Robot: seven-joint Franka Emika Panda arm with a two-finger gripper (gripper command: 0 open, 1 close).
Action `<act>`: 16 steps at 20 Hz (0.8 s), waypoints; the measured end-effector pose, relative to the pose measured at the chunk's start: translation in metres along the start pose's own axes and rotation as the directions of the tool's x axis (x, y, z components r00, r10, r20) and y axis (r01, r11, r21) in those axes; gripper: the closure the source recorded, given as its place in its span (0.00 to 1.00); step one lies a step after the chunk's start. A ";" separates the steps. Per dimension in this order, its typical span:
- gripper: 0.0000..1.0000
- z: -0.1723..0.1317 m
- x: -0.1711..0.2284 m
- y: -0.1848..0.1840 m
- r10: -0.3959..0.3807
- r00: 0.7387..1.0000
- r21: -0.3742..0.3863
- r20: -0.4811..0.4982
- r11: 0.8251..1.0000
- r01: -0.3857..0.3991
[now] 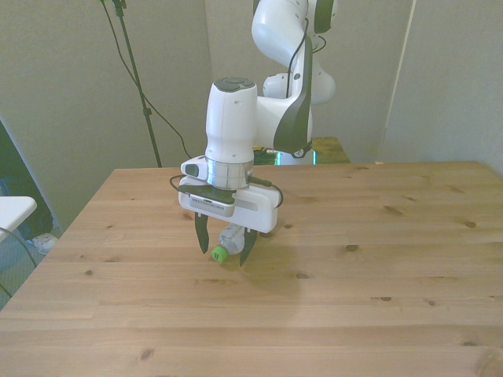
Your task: Stand the water bottle
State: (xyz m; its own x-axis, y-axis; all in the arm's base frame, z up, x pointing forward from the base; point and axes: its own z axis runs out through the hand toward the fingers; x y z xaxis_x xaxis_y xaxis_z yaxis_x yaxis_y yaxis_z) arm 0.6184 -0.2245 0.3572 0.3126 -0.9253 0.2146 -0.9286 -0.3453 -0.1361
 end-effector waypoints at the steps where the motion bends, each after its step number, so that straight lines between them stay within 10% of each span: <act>1: 1.00 0.000 0.000 0.000 0.001 1.000 0.000 0.000 1.000 -0.001; 16: 1.00 0.003 0.002 0.003 0.014 1.000 0.001 0.010 1.000 -0.014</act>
State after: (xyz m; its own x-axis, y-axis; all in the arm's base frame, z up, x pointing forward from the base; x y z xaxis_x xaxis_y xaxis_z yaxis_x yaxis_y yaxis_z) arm 0.6166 -0.2283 0.3541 0.3019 -0.9316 0.2025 -0.9326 -0.3327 -0.1401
